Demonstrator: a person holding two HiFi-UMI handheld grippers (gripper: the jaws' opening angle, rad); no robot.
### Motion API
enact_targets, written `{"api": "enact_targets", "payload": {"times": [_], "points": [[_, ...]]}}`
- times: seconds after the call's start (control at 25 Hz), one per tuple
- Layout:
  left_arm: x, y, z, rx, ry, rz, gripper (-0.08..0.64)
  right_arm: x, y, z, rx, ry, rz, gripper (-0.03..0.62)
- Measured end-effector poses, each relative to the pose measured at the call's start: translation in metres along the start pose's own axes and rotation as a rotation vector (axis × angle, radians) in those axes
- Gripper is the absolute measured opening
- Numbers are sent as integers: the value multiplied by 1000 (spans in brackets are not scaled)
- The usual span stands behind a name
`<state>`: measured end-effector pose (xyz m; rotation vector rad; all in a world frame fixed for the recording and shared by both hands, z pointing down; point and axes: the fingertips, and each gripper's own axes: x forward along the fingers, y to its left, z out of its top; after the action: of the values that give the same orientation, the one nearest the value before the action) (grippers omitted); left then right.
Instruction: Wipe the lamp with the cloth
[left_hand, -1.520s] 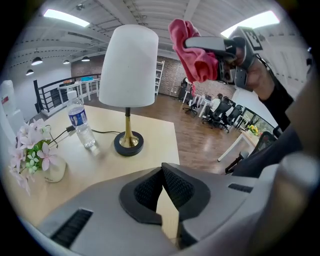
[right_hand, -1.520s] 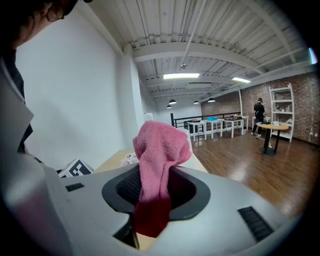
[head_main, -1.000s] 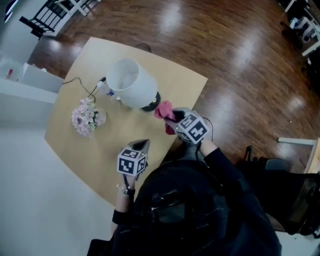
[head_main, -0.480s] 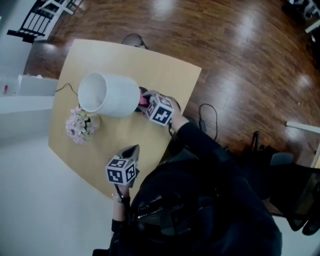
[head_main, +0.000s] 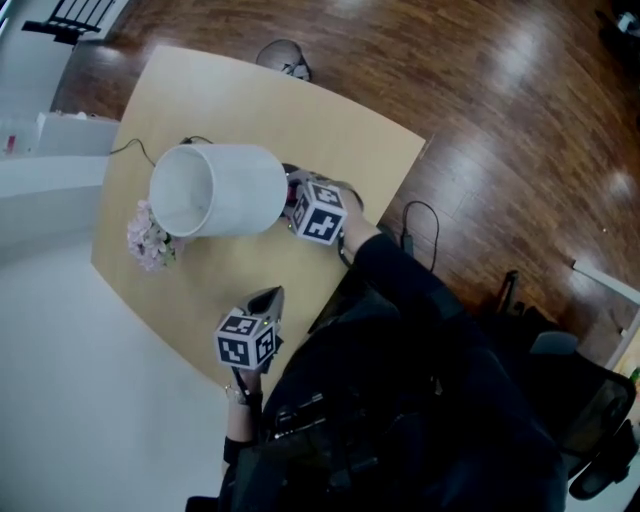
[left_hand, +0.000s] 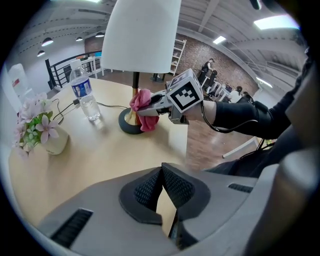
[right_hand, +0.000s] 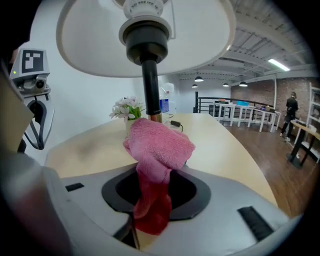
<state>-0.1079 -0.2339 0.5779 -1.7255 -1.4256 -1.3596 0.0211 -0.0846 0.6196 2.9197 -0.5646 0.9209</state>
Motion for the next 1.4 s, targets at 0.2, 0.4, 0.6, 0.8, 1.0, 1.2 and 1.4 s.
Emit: {"api": "enact_targets", "payload": {"times": [0.2,0.4,0.6,0.8,1.0,1.2,1.4], "points": [[11,-8,9,-21,-1,2,2,7,0,-16,-42,149,28,130],[16,-14,21,-46,-21,21,2,8,0,-40,-23,264,59,129],[19,-20,20,-71,-42,16,2,-1,-2,-59,-18,316,47,129],[13,-18,16,-85,-86,-1,2,-30,-16,-86,48,373,-19,126],[12,-6,21,-91,-188,-21,2,-48,-17,-36,-9,155,-43,127],[17,-5,29,-103,-252,-30,2,-31,-21,9,-191,7,-31,127],[14,-11,26,-176,-251,10,2,-20,-22,15,-279,-29,51,127]]}}
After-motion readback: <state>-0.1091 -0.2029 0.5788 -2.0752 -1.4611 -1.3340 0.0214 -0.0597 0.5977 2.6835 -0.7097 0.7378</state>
